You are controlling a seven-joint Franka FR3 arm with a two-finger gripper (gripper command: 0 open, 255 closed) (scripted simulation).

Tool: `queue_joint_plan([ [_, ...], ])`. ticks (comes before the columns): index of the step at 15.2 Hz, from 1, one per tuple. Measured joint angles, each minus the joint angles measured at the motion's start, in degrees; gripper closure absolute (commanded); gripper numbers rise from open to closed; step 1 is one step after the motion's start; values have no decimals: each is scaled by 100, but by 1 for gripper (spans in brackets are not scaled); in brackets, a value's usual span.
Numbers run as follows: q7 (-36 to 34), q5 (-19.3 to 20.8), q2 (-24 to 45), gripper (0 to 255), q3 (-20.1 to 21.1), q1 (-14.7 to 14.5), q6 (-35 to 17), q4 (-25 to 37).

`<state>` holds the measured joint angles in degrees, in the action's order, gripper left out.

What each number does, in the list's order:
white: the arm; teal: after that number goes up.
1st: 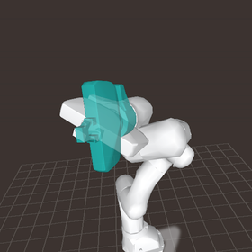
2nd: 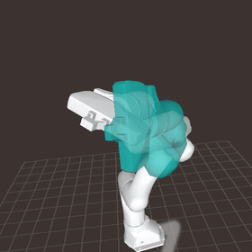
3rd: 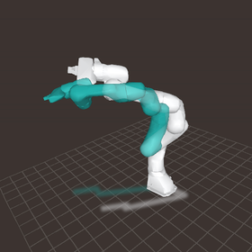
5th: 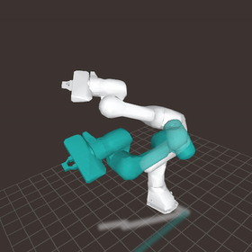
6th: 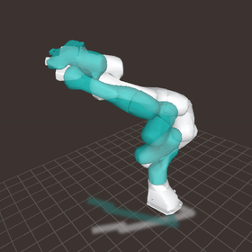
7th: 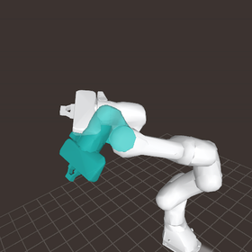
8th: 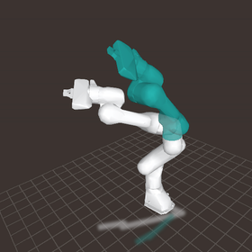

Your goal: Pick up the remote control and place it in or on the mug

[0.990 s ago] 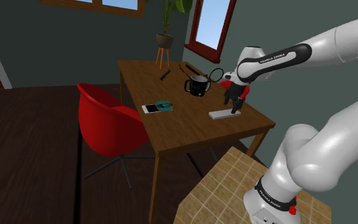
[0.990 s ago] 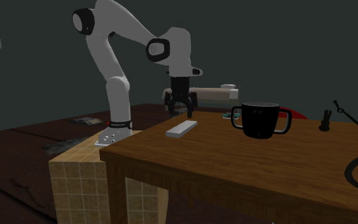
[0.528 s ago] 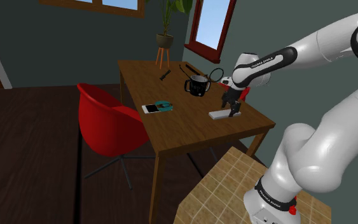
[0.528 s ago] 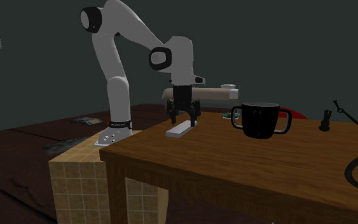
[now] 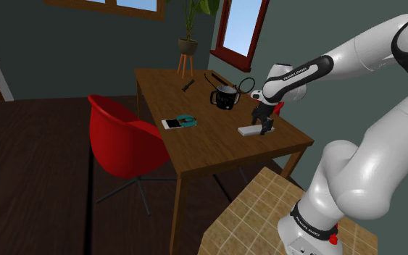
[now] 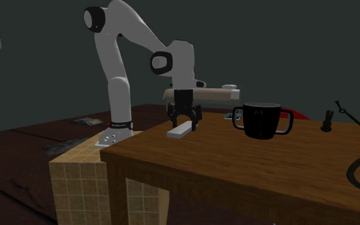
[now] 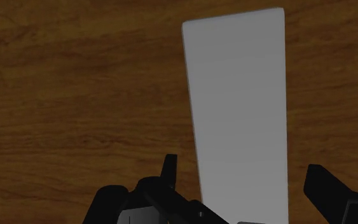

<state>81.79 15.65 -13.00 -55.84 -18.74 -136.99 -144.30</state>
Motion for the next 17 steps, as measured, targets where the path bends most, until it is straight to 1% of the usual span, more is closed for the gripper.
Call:
queue_joint_plan([
  [1,0,0,0,255,0,0,0,0],
  [11,8,-3,1,255,-1,-4,-1,9],
  [17,-207,255,-395,255,255,181,486,155],
])
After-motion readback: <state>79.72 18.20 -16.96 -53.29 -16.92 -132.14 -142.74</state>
